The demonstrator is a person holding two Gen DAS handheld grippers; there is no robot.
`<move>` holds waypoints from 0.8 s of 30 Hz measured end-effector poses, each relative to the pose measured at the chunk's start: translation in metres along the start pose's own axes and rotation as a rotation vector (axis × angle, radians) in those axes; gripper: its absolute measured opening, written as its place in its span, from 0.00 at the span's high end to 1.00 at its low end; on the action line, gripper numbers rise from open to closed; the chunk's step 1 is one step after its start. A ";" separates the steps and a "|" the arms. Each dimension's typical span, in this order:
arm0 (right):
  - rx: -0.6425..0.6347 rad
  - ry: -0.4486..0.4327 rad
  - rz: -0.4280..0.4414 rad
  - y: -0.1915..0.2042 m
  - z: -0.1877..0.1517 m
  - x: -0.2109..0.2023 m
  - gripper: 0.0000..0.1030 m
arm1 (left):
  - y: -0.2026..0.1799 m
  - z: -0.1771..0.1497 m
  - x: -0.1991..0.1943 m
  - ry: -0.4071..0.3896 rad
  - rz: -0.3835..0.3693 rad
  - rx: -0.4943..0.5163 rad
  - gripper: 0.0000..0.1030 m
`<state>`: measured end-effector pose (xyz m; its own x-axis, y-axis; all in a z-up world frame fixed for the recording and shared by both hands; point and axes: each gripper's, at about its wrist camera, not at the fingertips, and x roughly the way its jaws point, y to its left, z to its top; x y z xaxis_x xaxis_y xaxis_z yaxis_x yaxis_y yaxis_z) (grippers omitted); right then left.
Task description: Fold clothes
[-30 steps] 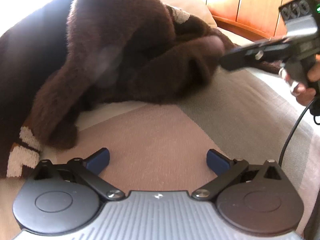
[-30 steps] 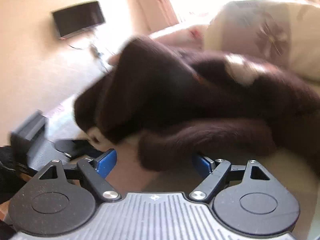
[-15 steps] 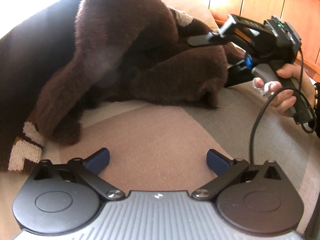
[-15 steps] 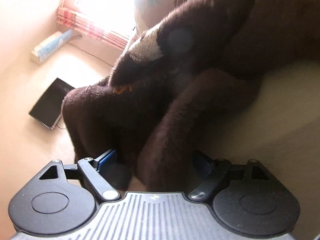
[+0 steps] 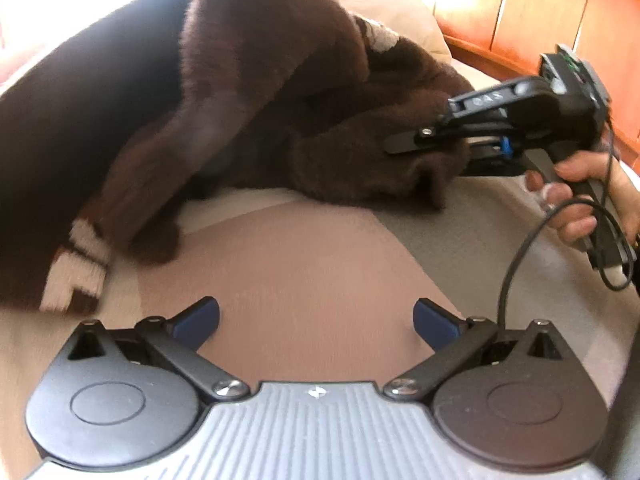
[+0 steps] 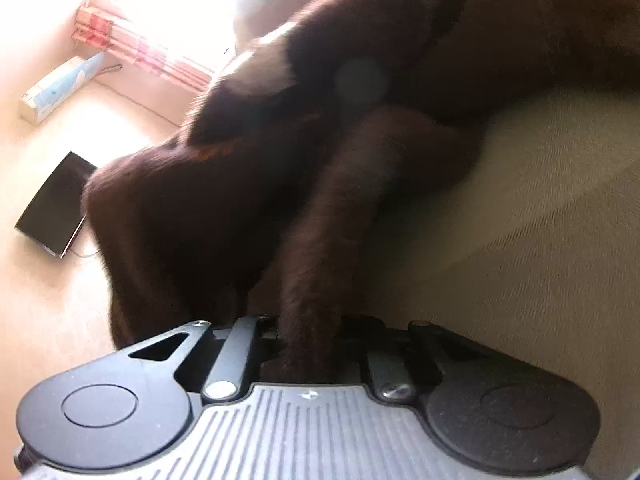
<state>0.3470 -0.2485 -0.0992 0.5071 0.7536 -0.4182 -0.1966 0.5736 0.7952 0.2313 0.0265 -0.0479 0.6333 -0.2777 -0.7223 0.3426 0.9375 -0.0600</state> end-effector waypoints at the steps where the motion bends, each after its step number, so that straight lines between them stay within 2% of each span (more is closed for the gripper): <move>1: -0.004 0.001 0.000 0.004 -0.004 -0.006 0.86 | 0.000 -0.002 -0.006 -0.003 0.001 -0.006 0.01; 9: -0.063 -0.023 0.006 0.038 -0.034 -0.092 0.87 | -0.010 -0.013 -0.043 -0.023 0.010 -0.016 0.01; 13: -0.135 0.026 -0.049 0.052 -0.051 -0.133 0.87 | -0.021 -0.018 -0.057 -0.025 0.005 0.012 0.01; 16: -0.151 0.039 -0.106 0.048 -0.043 -0.174 0.87 | -0.033 -0.020 -0.064 -0.024 -0.001 0.039 0.01; 24: -0.058 -0.009 -0.272 0.013 -0.053 -0.249 0.85 | -0.066 -0.019 -0.074 -0.040 -0.047 0.089 0.01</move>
<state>0.1741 -0.4116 -0.0081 0.5550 0.5667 -0.6089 -0.0996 0.7720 0.6277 0.1490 -0.0108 -0.0034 0.6419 -0.3306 -0.6918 0.4320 0.9014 -0.0300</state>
